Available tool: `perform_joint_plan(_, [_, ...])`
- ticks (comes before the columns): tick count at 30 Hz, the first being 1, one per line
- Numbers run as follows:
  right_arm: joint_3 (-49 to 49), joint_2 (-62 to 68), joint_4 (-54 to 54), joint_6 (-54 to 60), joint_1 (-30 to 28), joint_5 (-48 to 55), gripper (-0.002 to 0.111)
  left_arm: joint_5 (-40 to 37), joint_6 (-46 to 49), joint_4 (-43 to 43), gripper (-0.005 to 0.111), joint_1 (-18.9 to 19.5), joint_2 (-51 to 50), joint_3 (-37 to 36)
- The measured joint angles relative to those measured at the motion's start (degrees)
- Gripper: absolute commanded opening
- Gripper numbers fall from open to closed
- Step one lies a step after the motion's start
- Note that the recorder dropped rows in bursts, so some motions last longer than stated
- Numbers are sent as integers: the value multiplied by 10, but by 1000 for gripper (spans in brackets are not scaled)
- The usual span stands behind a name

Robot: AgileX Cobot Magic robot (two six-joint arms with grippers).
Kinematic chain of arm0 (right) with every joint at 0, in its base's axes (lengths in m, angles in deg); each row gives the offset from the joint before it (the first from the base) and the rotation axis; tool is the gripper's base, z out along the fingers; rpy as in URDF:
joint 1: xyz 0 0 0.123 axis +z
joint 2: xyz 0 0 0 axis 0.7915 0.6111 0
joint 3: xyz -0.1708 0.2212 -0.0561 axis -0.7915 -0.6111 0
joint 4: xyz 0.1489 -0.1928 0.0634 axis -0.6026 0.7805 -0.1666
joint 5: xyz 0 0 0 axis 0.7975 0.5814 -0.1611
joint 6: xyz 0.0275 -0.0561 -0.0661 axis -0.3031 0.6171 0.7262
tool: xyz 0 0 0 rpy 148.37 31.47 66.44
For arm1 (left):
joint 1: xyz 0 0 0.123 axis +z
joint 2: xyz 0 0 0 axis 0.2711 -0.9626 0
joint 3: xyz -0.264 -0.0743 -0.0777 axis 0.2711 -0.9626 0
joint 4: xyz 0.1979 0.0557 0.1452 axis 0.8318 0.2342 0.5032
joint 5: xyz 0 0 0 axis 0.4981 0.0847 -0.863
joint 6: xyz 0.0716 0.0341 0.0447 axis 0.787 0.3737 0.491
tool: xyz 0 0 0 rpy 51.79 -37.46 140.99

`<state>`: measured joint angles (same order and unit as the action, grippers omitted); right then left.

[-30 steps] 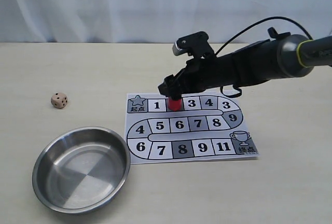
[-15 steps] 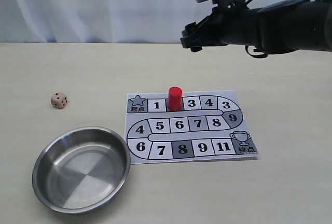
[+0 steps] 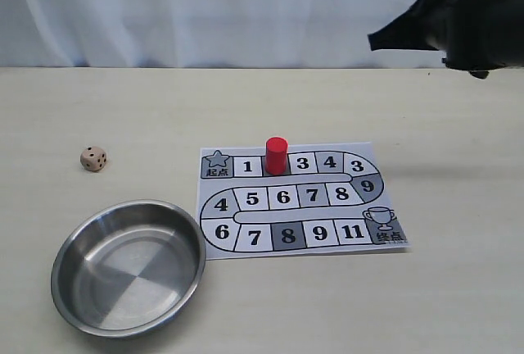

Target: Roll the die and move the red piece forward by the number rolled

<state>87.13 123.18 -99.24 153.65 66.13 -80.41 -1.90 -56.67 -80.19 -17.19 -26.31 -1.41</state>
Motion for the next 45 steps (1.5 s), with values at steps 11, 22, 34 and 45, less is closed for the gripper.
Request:
perform_joint_plan(11, [-11,0,-100,157,-115,47,4,0,0,0,0,0,0,0])
perform_joint_plan(22, [-11,0,-37,99,-217,-14,4,0,0,0,0,0,0,0])
perform_joint_plan(34, [-20,3,-102,-244,-251,379,4,0,0,0,0,0,0,0])
perform_joint_plan(45, [56,8,556,-762,-249,644,4,0,0,0,0,0,0,0])
